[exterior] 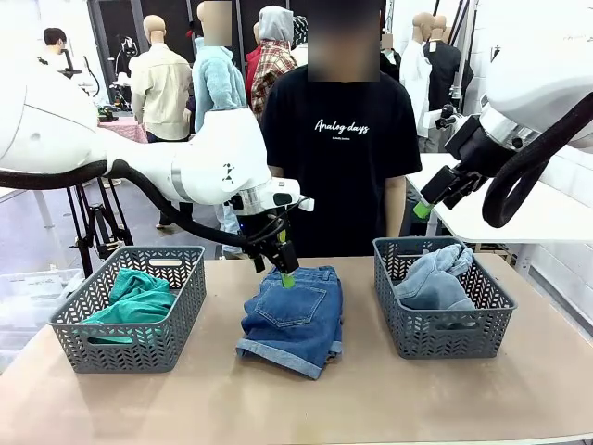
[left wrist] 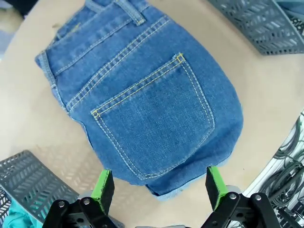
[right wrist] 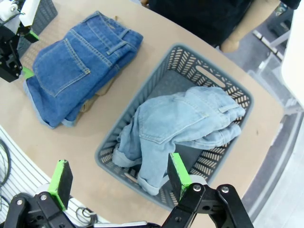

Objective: Sort the tops and bottoms.
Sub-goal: Lift clothes from the center of the table with your left hand.

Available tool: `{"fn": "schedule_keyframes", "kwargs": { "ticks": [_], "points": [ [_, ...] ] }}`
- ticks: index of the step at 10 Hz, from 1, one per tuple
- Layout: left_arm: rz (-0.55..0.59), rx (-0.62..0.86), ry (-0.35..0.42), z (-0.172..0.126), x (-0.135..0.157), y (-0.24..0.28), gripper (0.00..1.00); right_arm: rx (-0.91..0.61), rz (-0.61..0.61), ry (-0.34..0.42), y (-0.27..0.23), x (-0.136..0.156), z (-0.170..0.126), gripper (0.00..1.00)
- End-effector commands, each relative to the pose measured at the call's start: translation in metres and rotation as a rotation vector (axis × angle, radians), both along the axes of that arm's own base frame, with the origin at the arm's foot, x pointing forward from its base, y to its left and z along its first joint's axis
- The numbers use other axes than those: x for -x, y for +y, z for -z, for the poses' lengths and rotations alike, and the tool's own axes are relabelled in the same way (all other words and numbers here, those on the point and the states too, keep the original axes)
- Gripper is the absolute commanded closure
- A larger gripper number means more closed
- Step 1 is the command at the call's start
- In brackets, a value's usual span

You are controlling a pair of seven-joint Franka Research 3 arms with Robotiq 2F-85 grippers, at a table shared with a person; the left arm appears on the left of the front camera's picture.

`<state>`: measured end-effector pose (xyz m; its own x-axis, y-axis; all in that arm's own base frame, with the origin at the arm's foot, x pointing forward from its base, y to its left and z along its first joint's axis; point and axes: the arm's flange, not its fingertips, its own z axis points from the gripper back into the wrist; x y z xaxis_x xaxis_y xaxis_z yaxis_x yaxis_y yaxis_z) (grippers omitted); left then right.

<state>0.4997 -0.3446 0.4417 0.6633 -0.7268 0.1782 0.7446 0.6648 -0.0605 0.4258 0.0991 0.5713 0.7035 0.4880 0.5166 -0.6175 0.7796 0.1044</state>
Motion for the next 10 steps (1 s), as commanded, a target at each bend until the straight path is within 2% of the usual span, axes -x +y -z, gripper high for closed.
{"fn": "schedule_keyframes", "kwargs": {
  "ticks": [1,2,3,5,6,8,10],
  "points": [
    [0.02,0.006,0.009,-0.003,0.005,0.001,0.0,0.016,0.015,0.008,0.001,0.002,0.001,0.0],
    [0.0,0.0,0.0,0.0,0.0,0.0,0.0,0.016,0.015,0.008,0.001,0.002,0.001,0.0],
    [-0.013,-0.006,0.006,-0.008,0.008,0.008,0.0,0.016,0.015,0.008,0.001,0.002,0.001,0.0],
    [0.046,0.008,-0.138,0.003,0.018,-0.013,0.0,0.016,0.015,0.008,0.001,0.002,0.001,0.0],
    [0.113,-0.013,-0.171,0.015,0.019,-0.024,0.0,0.016,0.015,0.008,0.001,0.002,0.001,0.0],
    [0.162,-0.048,-0.145,0.031,0.012,-0.033,0.0,0.016,0.015,0.008,0.001,0.002,0.001,0.0],
    [0.16,-0.085,-0.142,0.042,0.002,-0.033,0.0,0.016,0.015,0.008,0.001,0.002,0.001,0.0]
  ]
}}
